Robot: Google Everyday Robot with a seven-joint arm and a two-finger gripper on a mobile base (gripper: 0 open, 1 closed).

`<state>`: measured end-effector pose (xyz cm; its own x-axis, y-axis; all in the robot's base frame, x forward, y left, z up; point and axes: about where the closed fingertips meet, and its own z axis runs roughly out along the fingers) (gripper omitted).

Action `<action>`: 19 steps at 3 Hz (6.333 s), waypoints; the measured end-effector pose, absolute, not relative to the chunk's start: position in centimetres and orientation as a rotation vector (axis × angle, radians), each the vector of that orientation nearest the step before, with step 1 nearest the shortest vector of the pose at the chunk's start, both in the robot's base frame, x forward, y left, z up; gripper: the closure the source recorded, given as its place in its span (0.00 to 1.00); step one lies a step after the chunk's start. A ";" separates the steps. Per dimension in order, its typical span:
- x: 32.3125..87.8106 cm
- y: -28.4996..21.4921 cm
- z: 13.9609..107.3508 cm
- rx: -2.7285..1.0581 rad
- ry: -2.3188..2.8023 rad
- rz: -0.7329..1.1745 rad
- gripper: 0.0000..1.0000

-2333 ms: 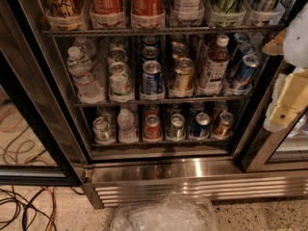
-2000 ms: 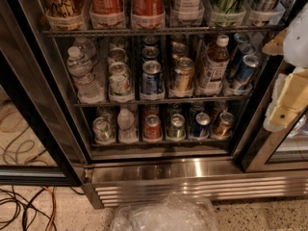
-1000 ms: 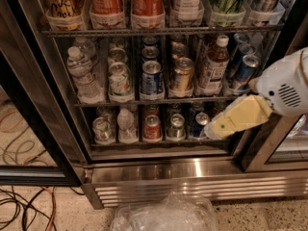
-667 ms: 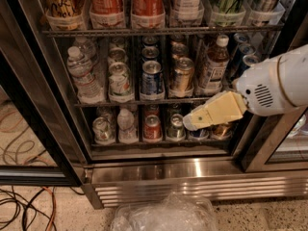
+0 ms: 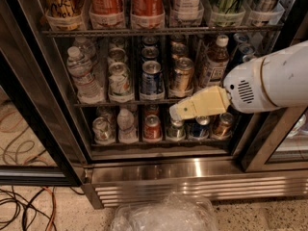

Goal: Pick orange can from middle shelf of fridge

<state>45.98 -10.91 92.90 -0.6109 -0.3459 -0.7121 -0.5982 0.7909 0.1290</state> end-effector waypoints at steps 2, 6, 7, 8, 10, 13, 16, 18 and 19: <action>46.1 -8.8 91.4 -0.644 2.262 0.514 0.00; 48.8 -4.6 85.7 -0.254 2.153 0.445 0.00; 48.8 -4.6 85.7 -0.254 2.154 0.445 0.00; 49.0 -6.4 85.5 -0.212 2.120 0.400 0.00; 46.5 -14.5 88.9 -0.122 1.915 0.172 0.00; 54.6 -6.8 86.8 -0.107 1.688 0.214 0.00; 55.5 -6.8 86.7 0.001 1.629 0.214 0.19; 56.5 -7.9 86.0 0.054 1.610 0.169 0.37; 57.2 -7.9 85.4 0.050 1.612 0.156 0.40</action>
Offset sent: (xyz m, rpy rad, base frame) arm 0.0041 0.0671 -0.0534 0.1810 0.0020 -0.0803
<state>57.18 -7.88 85.35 -0.0487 0.1281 -0.9906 -0.0640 0.9893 0.1311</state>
